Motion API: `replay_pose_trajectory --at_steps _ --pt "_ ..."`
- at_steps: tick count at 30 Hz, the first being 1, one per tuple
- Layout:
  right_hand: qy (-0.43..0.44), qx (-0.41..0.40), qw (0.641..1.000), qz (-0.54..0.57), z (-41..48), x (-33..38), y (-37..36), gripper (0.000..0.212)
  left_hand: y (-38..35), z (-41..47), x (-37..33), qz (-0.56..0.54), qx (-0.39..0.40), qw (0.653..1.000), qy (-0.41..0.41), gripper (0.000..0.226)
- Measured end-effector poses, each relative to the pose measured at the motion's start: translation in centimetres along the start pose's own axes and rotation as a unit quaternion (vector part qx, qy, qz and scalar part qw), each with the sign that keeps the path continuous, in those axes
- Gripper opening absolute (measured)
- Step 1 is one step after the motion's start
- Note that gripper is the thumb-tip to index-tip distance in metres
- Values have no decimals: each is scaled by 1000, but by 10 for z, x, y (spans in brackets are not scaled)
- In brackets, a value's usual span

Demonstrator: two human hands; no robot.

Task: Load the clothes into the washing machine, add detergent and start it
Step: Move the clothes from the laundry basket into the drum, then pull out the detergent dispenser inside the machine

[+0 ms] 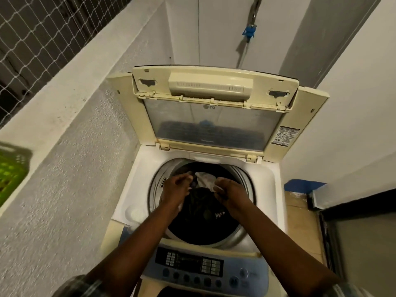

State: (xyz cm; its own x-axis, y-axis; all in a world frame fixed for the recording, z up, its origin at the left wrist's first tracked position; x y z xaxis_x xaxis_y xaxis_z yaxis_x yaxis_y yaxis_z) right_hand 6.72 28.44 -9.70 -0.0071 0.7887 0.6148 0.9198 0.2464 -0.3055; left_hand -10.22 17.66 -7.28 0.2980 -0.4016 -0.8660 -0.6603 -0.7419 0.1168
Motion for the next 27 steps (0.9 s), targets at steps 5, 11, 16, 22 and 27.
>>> replay_pose_trajectory --at_steps 5,11,16,22,27 --pt "-12 -13 997 77 40 11 -27 14 -23 53 5 -73 59 991 93 21" --pt "-26 -34 985 164 62 19 -52 21 -48 97 19 -117 90 974 172 70" --pt "-26 -46 971 233 75 14 -57 21 -62 105 22 -172 71 967 174 49" --pt "-23 -38 958 282 80 8 -57 32 -68 108 29 -194 79 963 168 51" --pt "-3 -30 963 267 83 4 -54 47 -70 109 37 -174 70 970 156 56"
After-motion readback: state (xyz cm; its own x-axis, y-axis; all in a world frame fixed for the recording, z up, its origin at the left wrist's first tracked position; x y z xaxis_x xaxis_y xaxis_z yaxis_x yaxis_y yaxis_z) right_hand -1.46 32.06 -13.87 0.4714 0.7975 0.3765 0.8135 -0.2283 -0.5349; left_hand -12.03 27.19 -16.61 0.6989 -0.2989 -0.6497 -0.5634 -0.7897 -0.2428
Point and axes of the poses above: each hand's wrist, its own z-axis towards the middle knuckle, its own y-axis out of the back of the hand, x = y × z, the point moved 5 cm from there along z, towards the middle knuckle, and after that the axes turned 1 degree about -x, right-handed, at the moved point
